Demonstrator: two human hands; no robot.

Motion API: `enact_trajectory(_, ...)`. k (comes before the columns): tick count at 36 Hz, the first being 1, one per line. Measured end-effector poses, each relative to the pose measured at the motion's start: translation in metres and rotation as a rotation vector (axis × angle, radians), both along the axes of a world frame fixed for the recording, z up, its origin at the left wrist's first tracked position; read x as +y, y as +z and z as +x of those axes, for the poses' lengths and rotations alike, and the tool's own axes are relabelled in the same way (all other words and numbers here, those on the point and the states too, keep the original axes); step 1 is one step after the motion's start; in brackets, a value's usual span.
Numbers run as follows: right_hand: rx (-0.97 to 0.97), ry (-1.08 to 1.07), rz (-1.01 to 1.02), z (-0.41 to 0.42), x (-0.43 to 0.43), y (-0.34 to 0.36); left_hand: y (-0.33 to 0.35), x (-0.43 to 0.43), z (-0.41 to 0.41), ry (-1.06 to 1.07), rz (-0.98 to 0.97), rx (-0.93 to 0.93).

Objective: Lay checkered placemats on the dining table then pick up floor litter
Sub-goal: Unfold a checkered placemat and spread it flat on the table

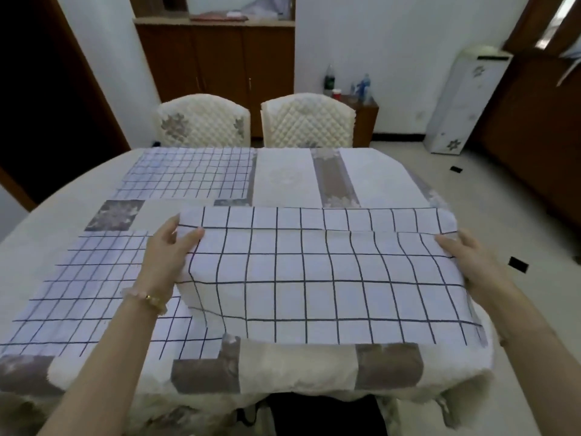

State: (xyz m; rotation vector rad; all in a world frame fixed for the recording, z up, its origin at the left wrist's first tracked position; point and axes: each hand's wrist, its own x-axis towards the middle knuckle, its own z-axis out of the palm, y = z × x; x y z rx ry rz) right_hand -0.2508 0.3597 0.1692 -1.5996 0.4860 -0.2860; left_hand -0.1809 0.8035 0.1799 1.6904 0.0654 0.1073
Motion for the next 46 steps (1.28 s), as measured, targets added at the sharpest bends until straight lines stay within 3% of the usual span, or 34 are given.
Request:
enact_trajectory(4, 0.075, 0.026, -0.032, 0.011, -0.003, -0.029, -0.039, -0.008, 0.019, 0.047, 0.084, 0.152)
enact_trajectory(12, 0.264, 0.098, -0.092, 0.016, -0.002, -0.085, -0.108, -0.012, 0.025, -0.051, 0.144, 0.347)
enact_trajectory(28, 0.514, -0.028, -0.079, 0.005, -0.003, -0.148, -0.166, -0.018, 0.013, -0.017, 0.354, 0.552)
enact_trajectory(33, 0.417, -0.017, -0.099, 0.02, 0.003, -0.126, -0.15, -0.022, 0.027, -0.011, 0.353, 0.481)
enact_trajectory(41, 0.068, 0.043, -0.211, 0.069, -0.004, -0.039, -0.059, -0.032, 0.079, 0.08, 0.205, 0.033)
enact_trajectory(46, 0.01, 0.008, -0.184, 0.072, -0.009, -0.024, -0.04, -0.021, 0.087, 0.136, 0.249, -0.056)
